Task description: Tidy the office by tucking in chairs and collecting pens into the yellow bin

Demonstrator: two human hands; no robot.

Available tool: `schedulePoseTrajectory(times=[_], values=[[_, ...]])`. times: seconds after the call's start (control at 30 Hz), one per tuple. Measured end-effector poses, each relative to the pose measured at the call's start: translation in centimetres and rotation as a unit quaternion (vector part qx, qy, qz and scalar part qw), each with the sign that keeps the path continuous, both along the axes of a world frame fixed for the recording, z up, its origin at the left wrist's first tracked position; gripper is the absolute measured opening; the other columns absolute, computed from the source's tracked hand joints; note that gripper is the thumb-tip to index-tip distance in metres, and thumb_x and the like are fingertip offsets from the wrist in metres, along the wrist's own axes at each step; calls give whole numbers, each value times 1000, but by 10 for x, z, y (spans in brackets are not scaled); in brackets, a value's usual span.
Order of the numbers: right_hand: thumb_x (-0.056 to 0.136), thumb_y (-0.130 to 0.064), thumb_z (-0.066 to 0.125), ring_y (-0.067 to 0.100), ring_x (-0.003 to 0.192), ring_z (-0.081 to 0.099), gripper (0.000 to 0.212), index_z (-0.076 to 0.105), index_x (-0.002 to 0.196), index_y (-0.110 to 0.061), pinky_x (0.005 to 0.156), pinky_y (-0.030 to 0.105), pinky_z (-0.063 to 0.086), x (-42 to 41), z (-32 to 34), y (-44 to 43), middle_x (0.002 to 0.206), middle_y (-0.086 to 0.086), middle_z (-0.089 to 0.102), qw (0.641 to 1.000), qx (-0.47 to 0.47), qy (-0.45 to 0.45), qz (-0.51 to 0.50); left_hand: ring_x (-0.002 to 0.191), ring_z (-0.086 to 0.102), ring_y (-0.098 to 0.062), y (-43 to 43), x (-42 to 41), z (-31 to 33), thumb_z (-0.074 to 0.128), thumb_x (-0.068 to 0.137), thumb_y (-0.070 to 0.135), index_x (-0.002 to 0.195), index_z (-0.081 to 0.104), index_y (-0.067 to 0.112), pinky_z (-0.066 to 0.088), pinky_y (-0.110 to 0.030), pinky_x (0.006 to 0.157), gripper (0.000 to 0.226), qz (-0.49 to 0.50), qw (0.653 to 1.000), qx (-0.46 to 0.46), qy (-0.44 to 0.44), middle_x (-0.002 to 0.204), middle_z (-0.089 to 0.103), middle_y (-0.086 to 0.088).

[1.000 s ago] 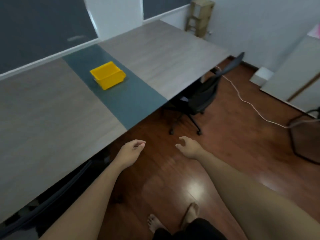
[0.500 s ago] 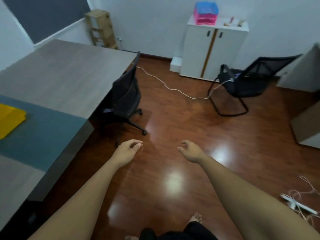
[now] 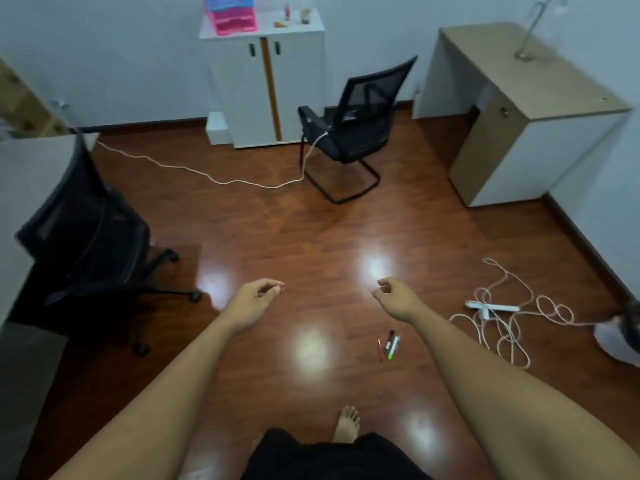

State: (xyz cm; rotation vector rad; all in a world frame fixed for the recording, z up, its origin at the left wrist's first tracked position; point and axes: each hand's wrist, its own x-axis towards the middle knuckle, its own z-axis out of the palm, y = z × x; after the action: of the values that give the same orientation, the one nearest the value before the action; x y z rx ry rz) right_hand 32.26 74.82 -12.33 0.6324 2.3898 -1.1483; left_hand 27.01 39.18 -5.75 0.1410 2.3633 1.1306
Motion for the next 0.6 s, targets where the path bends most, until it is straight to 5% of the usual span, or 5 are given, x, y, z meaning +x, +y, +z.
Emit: schedulePoseTrajectory(times=[0.17,0.37,0.6], values=[[103,-32,65,26,134,61,54,56,148,-3,106,30,44,30,-20,50,145,14,63,995,-14,-15,-95,120,67,-12,71,-28,-6,60,110,25,128,75,20,49,-16,96,24,-77,997,-12,-15,124,77,4],[102,-30,66,25,133,62,50,57,145,-5,106,30,45,74,-37,88,143,12,66,978,-33,-40,-202,124,68,-21,151,-70,-25,59,111,24,132,74,14,49,-32,105,28,-182,982,-28,-42,125,78,-2],[104,-29,65,27,131,63,50,55,146,-4,103,30,44,95,-49,108,142,15,66,944,-38,-73,-319,117,66,-17,229,-113,-49,57,112,24,136,72,12,42,-27,95,31,-281,957,-17,-74,125,74,-1]])
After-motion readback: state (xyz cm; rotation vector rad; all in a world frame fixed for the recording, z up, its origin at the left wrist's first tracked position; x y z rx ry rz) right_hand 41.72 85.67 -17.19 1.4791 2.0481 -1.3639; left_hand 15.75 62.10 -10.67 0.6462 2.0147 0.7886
